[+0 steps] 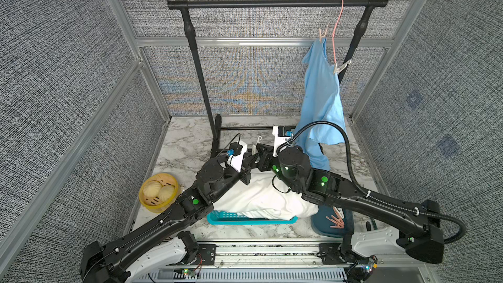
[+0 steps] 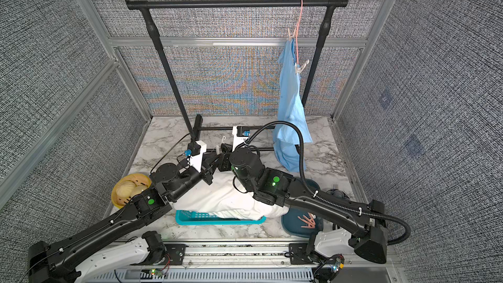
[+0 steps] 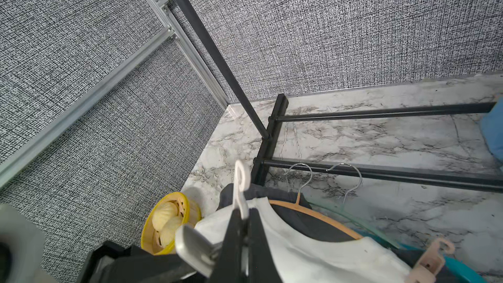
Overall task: Use clothespins to secure the t-shirt on both sides of the hanger
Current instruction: Pick up the clothespin from the storage box, then open the clothespin.
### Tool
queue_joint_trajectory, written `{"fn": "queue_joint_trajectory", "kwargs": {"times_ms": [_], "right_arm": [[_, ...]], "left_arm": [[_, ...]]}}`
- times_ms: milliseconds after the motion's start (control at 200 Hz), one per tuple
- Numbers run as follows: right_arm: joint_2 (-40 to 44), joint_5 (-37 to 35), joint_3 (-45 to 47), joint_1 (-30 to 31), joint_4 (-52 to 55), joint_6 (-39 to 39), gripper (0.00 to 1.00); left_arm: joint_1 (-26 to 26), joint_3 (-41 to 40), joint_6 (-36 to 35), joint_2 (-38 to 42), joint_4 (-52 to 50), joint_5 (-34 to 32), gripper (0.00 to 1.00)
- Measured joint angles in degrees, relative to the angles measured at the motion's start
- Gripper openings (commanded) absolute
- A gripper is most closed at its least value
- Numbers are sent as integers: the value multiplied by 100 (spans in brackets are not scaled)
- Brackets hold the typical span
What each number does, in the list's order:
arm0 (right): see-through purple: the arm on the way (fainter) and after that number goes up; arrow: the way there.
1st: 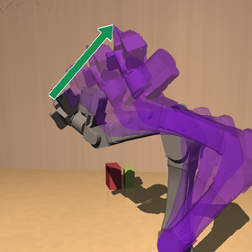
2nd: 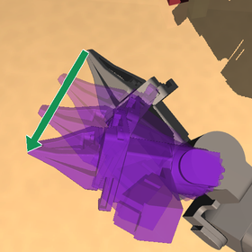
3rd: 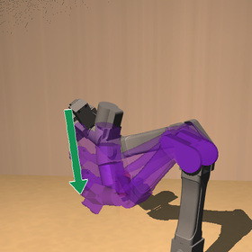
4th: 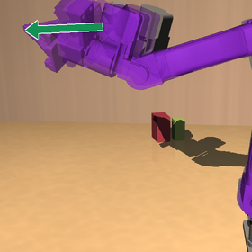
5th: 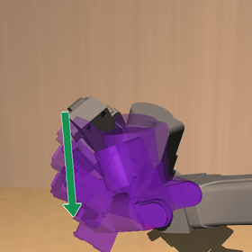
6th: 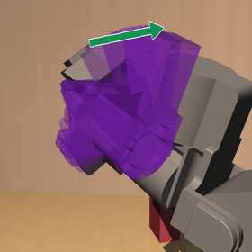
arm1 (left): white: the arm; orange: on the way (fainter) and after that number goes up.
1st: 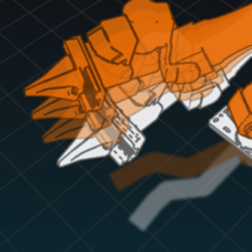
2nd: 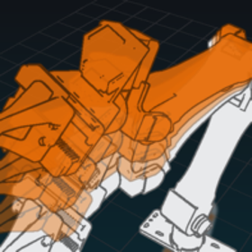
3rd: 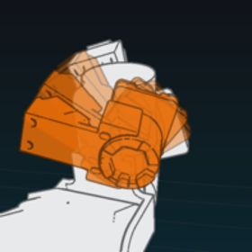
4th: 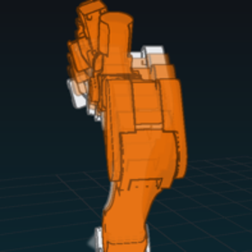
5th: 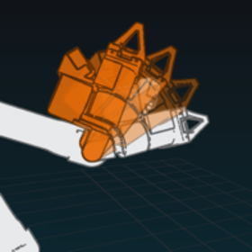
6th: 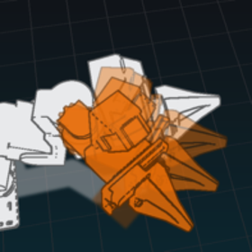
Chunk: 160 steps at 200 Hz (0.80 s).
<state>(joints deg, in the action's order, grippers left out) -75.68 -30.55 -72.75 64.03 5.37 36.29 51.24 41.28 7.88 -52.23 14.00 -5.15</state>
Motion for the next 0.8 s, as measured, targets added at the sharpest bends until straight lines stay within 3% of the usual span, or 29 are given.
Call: {"fn": "queue_joint_trajectory", "kwargs": {"times_ms": [110,220,255,300,395,570,801], "right_arm": [[63,120,-114,-39,46,-101,3],[313,378,-133,-127,192,-258,25],[431,422,-105,-181,238,-352,42],[669,494,-28,-284,330,-507,56],[1239,745,175,-444,479,-999,73],[1873,1322,151,-511,717,-1816,81],[1639,2197,-160,-516,791,-2098,86]], "left_arm": [[0,114,-122,15,22,-7,3],[26,168,-295,114,46,37,0],[24,173,-337,170,4,13,0],[7,205,-367,264,-146,-98,0],[-7,341,-553,483,-356,-131,0],[-2,533,-1235,809,-793,-63,0],[-2,988,-2352,881,-1526,269,0]]}}
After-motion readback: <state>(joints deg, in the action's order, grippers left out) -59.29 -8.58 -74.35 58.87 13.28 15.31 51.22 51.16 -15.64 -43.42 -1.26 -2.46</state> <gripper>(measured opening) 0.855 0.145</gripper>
